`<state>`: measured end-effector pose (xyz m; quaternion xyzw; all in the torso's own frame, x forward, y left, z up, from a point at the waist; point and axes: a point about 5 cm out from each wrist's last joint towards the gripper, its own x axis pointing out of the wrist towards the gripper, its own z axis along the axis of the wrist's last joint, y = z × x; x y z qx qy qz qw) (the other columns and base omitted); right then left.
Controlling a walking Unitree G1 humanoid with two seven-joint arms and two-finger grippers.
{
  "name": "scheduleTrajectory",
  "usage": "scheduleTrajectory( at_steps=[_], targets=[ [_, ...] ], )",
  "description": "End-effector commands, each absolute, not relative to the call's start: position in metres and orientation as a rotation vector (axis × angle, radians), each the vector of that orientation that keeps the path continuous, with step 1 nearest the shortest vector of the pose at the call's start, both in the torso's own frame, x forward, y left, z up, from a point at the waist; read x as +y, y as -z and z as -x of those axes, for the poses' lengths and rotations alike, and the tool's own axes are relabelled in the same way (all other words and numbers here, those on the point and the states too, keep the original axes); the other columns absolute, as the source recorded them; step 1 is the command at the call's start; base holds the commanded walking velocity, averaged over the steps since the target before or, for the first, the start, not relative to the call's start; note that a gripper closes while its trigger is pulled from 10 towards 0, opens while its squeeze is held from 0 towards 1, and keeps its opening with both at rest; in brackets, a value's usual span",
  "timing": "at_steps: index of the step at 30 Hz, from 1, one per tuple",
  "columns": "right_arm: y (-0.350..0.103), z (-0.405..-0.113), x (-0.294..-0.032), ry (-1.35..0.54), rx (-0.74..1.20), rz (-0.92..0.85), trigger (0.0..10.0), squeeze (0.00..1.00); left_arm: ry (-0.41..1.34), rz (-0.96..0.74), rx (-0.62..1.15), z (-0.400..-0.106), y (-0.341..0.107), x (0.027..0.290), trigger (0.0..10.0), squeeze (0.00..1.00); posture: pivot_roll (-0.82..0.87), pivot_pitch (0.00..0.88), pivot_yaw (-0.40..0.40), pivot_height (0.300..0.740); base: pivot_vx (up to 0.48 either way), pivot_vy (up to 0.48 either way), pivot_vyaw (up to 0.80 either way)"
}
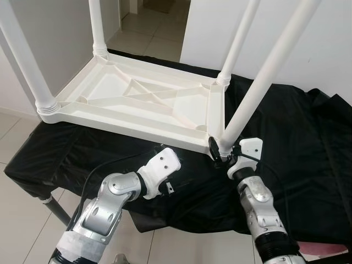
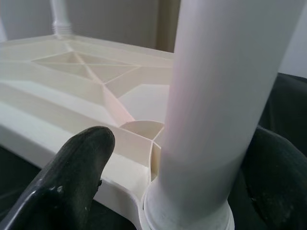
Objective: Building children table
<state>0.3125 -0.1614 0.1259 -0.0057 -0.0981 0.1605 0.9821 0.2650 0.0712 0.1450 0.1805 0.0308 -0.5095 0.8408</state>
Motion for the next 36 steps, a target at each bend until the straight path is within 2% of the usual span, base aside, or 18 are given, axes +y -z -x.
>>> scheduleTrajectory(
  at_steps=[1, 13, 22, 23, 25, 26, 27, 36],
  targets=[
    [-0.124, -0.318, -0.162, -0.416, -0.159, 0.020, 10.0, 0.00, 1.060, -0.383, 0.044, -0.265, -0.147, 0.067, 10.0, 0.00, 0.06, 0.023, -0.105, 0.740, 0.000, 0.000, 0.00],
    [-0.131, -0.346, -0.167, -0.543, -0.090, 0.099, 10.0, 0.00, 1.041, -0.382, 0.040, -0.267, -0.148, 0.068, 10.0, 0.00, 0.09, 0.018, -0.122, 0.740, 0.000, 0.000, 0.00],
    [-0.129, -0.360, -0.154, -0.611, -0.018, 0.081, 10.0, 0.00, 1.024, -0.385, 0.032, -0.270, -0.151, 0.070, 10.0, 0.00, 0.10, 0.021, -0.121, 0.740, 0.000, 0.000, 0.00],
    [-0.128, -0.362, -0.151, -0.618, -0.001, 0.080, 9.2, 0.00, 1.022, -0.386, 0.028, -0.271, -0.153, 0.070, 10.0, 0.00, 0.10, 0.024, -0.122, 0.740, 0.000, 0.000, 0.00],
    [-0.128, -0.362, -0.151, -0.618, -0.001, 0.080, 9.2, 0.00, 1.022, -0.386, 0.028, -0.271, -0.153, 0.070, 10.0, 0.00, 0.10, 0.024, -0.122, 0.740, 0.000, 0.000, 0.00],
    [-0.127, -0.363, -0.151, -0.618, 0.011, 0.078, 4.4, 0.00, 1.021, -0.387, 0.027, -0.271, -0.153, 0.070, 10.0, 0.00, 0.10, 0.024, -0.123, 0.740, 0.000, 0.000, 0.00],
    [-0.126, -0.364, -0.152, -0.615, 0.024, 0.066, 0.0, 0.00, 1.018, -0.388, 0.026, -0.272, -0.153, 0.070, 10.0, 0.00, 0.10, 0.027, -0.124, 0.740, 0.000, 0.000, 0.00],
    [-0.123, -0.365, -0.162, -0.614, 0.036, 0.065, 0.0, 0.00, 1.013, -0.386, 0.024, -0.273, -0.155, 0.070, 10.0, 0.00, 0.10, 0.032, -0.121, 0.740, 0.000, 0.000, 0.00]
  ],
)
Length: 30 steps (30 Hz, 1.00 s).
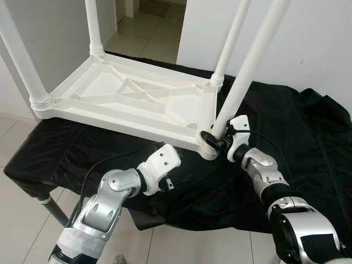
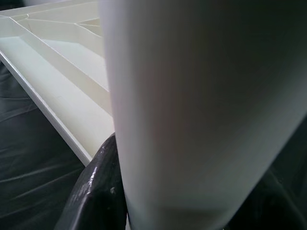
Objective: Building children table
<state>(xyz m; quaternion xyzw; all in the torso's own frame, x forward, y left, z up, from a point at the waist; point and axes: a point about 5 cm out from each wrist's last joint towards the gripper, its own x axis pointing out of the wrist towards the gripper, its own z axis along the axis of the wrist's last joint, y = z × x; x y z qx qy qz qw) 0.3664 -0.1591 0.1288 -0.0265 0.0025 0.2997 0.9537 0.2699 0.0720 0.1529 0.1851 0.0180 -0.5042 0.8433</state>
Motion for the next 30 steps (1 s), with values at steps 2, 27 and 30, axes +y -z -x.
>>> scheduleTrajectory(
  at_steps=[2, 27, 30],
  targets=[
    [-0.124, -0.364, -0.164, -0.602, 0.030, 0.064, 0.0, 0.00, 1.015, -0.385, 0.023, -0.273, -0.155, 0.069, 10.0, 0.00, 0.09, 0.034, -0.120, 0.740, 0.000, 0.000, 0.00],
    [-0.142, -0.365, -0.163, -0.002, -0.069, -0.041, 10.0, 0.00, 1.052, -0.358, 0.037, -0.270, -0.149, 0.061, 10.0, 0.00, 0.04, 0.059, -0.099, 0.740, 0.000, 0.000, 0.00],
    [-0.141, -0.359, -0.159, 0.117, -0.083, -0.057, 10.0, 0.00, 1.061, -0.356, 0.037, -0.269, -0.149, 0.060, 10.0, 0.00, 0.04, 0.061, -0.097, 0.740, 0.000, 0.000, 0.00]
  ],
)
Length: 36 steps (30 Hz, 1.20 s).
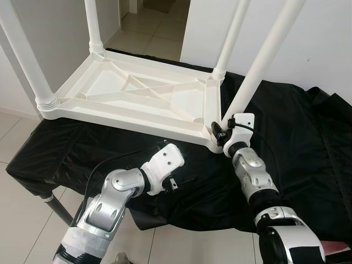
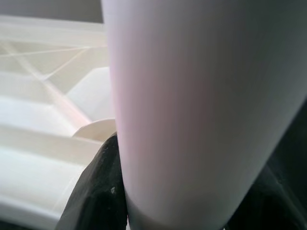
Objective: Building children table
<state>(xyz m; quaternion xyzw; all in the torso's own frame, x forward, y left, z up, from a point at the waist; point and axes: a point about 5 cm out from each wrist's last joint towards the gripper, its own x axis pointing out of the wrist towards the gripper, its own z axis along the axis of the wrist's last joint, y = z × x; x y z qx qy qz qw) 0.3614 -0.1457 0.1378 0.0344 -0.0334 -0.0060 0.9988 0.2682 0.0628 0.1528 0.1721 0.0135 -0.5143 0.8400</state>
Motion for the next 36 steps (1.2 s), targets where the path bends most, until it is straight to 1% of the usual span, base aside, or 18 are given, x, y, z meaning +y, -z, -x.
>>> scheduleTrajectory(
  at_steps=[1, 4, 5, 7, 9, 16, 17, 19, 20, 21, 22, 27, 29, 30, 31, 32, 36],
  targets=[
    [-0.139, -0.356, -0.155, 0.156, -0.082, -0.067, 10.0, 0.00, 1.062, -0.358, 0.037, -0.269, -0.149, 0.060, 10.0, 0.00, 0.04, 0.062, -0.094, 0.740, 0.000, 0.000, 0.00],
    [-0.136, -0.349, -0.150, 0.234, -0.077, -0.060, 10.0, 0.00, 1.062, -0.358, 0.037, -0.269, -0.149, 0.060, 10.0, 0.00, 0.04, 0.062, -0.094, 0.740, 0.000, 0.000, 0.00],
    [-0.136, -0.349, -0.150, 0.234, -0.077, -0.060, 10.0, 0.00, 1.062, -0.358, 0.037, -0.269, -0.149, 0.060, 10.0, 0.00, 0.04, 0.062, -0.094, 0.740, 0.000, 0.000, 0.00],
    [-0.131, -0.343, -0.141, 0.262, -0.058, -0.077, 10.0, 0.00, 1.062, -0.358, 0.038, -0.269, -0.149, 0.061, 10.0, 0.00, 0.04, 0.063, -0.092, 0.740, 0.000, 0.000, 0.00],
    [-0.130, -0.342, -0.136, 0.245, -0.046, -0.080, 10.0, 0.00, 1.062, -0.361, 0.039, -0.269, -0.149, 0.061, 10.0, 0.00, 0.05, 0.063, -0.092, 0.740, 0.000, 0.000, 0.00],
    [-0.136, -0.341, -0.138, 0.237, -0.075, -0.073, 10.0, 0.00, 1.061, -0.364, 0.043, -0.267, -0.148, 0.061, 10.0, 0.00, 0.06, 0.066, -0.100, 0.740, 0.000, 0.000, 0.00],
    [-0.138, -0.340, -0.136, 0.231, -0.086, -0.076, 10.0, 0.25, 1.058, -0.363, 0.046, -0.266, -0.147, 0.062, 10.0, 0.00, 0.06, 0.068, -0.104, 0.740, 0.000, 0.000, 0.00],
    [-0.139, -0.339, -0.134, 0.224, -0.089, -0.081, 10.0, 0.25, 1.057, -0.362, 0.047, -0.266, -0.147, 0.062, 10.0, 0.00, 0.06, 0.068, -0.104, 0.740, 0.000, 0.000, 0.00],
    [-0.140, -0.339, -0.132, 0.213, -0.100, -0.079, 10.0, 0.90, 1.057, -0.362, 0.047, -0.266, -0.147, 0.062, 10.0, 0.00, 0.06, 0.068, -0.104, 0.740, 0.000, 0.000, 0.00],
    [-0.141, -0.339, -0.131, 0.205, -0.108, -0.078, 10.0, 0.90, 1.056, -0.362, 0.047, -0.266, -0.147, 0.062, 10.0, 0.00, 0.06, 0.068, -0.104, 0.740, 0.000, 0.000, 0.00],
    [-0.144, -0.337, -0.130, 0.191, -0.126, -0.082, 10.0, 1.00, 1.054, -0.361, 0.047, -0.265, -0.147, 0.062, 10.0, 0.00, 0.07, 0.069, -0.113, 0.740, 0.000, 0.000, 0.00],
    [-0.147, -0.332, -0.125, 0.150, -0.159, -0.124, 10.0, 1.00, 1.050, -0.357, 0.049, -0.264, -0.146, 0.062, 10.0, 0.00, 0.07, 0.066, -0.122, 0.740, 0.000, 0.000, 0.00],
    [-0.147, -0.329, -0.120, 0.106, -0.163, -0.136, 10.0, 1.00, 1.048, -0.355, 0.050, -0.263, -0.145, 0.061, 10.0, 0.00, 0.07, 0.065, -0.124, 0.740, 0.000, 0.000, 0.00],
    [-0.147, -0.328, -0.120, 0.092, -0.167, -0.132, 10.0, 0.16, 1.048, -0.354, 0.050, -0.263, -0.145, 0.061, 10.0, 0.00, 0.07, 0.061, -0.126, 0.740, 0.000, 0.000, 0.00],
    [-0.147, -0.328, -0.120, 0.092, -0.167, -0.132, 10.0, 0.16, 1.048, -0.354, 0.050, -0.263, -0.145, 0.061, 10.0, 0.00, 0.07, 0.061, -0.126, 0.740, 0.000, 0.000, 0.00],
    [-0.146, -0.327, -0.119, 0.080, -0.170, -0.134, 10.0, 0.00, 1.048, -0.354, 0.050, -0.263, -0.145, 0.061, 10.0, 0.00, 0.07, 0.061, -0.126, 0.740, 0.000, 0.000, 0.00],
    [-0.143, -0.322, -0.121, 0.047, -0.168, -0.128, 10.0, 0.00, 1.049, -0.352, 0.048, -0.262, -0.145, 0.060, 10.0, 0.00, 0.07, 0.056, -0.130, 0.740, 0.000, 0.000, 0.00]
  ],
)
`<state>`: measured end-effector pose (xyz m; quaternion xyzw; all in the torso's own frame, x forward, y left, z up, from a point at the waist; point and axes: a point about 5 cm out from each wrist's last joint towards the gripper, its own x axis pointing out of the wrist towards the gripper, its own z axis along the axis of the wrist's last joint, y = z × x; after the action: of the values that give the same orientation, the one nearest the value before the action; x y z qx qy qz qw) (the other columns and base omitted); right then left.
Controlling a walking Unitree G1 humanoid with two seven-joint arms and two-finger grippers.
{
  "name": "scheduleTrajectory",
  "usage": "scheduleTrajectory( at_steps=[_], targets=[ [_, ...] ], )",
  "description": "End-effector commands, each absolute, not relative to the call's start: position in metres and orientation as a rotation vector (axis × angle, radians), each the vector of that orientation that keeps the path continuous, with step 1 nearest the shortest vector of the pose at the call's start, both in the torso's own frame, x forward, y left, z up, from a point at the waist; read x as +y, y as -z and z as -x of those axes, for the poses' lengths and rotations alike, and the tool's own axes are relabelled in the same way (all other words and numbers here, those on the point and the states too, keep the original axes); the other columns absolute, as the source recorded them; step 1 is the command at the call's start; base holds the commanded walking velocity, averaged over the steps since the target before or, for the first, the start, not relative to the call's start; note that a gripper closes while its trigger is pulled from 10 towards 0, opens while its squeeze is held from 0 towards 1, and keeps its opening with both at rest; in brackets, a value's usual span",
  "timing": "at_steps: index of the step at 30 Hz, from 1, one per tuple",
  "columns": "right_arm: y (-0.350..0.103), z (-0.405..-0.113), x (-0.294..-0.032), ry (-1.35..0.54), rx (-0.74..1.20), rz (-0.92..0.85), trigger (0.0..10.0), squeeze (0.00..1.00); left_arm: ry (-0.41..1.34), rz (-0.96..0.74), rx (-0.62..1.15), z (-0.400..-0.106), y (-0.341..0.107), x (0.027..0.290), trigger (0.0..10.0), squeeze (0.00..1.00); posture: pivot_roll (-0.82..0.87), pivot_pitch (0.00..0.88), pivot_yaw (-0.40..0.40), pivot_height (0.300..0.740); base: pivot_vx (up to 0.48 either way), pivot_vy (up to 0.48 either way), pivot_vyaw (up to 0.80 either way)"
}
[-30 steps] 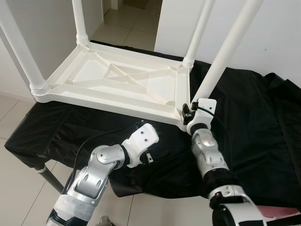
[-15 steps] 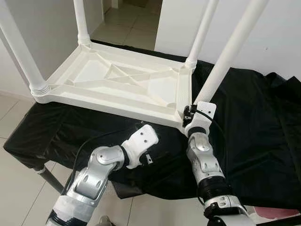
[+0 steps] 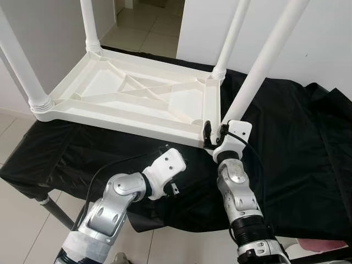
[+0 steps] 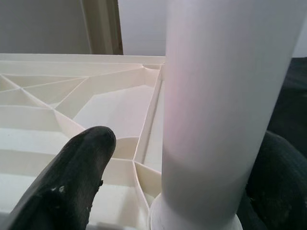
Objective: Building children table
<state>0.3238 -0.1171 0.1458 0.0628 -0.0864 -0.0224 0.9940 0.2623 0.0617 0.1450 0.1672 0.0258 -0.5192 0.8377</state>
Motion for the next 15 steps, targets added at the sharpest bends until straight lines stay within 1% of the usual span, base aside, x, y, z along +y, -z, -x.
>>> scheduleTrajectory(
  at_steps=[1, 7, 8, 9, 13, 15],
  targets=[
    [-0.141, -0.319, -0.124, 0.030, -0.166, -0.122, 10.0, 0.00, 1.050, -0.352, 0.047, -0.262, -0.145, 0.060, 10.0, 0.00, 0.07, 0.053, -0.131, 0.740, 0.000, 0.000, 0.00],
    [-0.134, -0.315, -0.137, -0.047, -0.155, -0.125, 10.0, 0.00, 1.050, -0.354, 0.045, -0.261, -0.145, 0.061, 10.0, 0.00, 0.07, 0.049, -0.129, 0.740, 0.000, 0.000, 0.00],
    [-0.131, -0.316, -0.144, -0.093, -0.155, -0.101, 10.0, 0.00, 1.052, -0.355, 0.045, -0.261, -0.145, 0.060, 10.0, 0.00, 0.07, 0.049, -0.129, 0.740, 0.000, 0.000, 0.00],
    [-0.126, -0.319, -0.158, -0.178, -0.139, -0.069, 10.0, 0.00, 1.056, -0.360, 0.046, -0.262, -0.145, 0.060, 10.0, 0.00, 0.07, 0.049, -0.129, 0.740, 0.000, 0.000, 0.00],
    [-0.125, -0.322, -0.166, -0.217, -0.133, -0.039, 10.0, 0.00, 1.057, -0.360, 0.045, -0.262, -0.145, 0.060, 10.0, 0.00, 0.06, 0.045, -0.121, 0.740, 0.000, 0.000, 0.00],
    [-0.122, -0.328, -0.174, -0.324, -0.100, -0.017, 10.0, 0.00, 1.062, -0.361, 0.043, -0.263, -0.146, 0.059, 10.0, 0.00, 0.06, 0.044, -0.117, 0.740, 0.000, 0.000, 0.00]
  ],
)
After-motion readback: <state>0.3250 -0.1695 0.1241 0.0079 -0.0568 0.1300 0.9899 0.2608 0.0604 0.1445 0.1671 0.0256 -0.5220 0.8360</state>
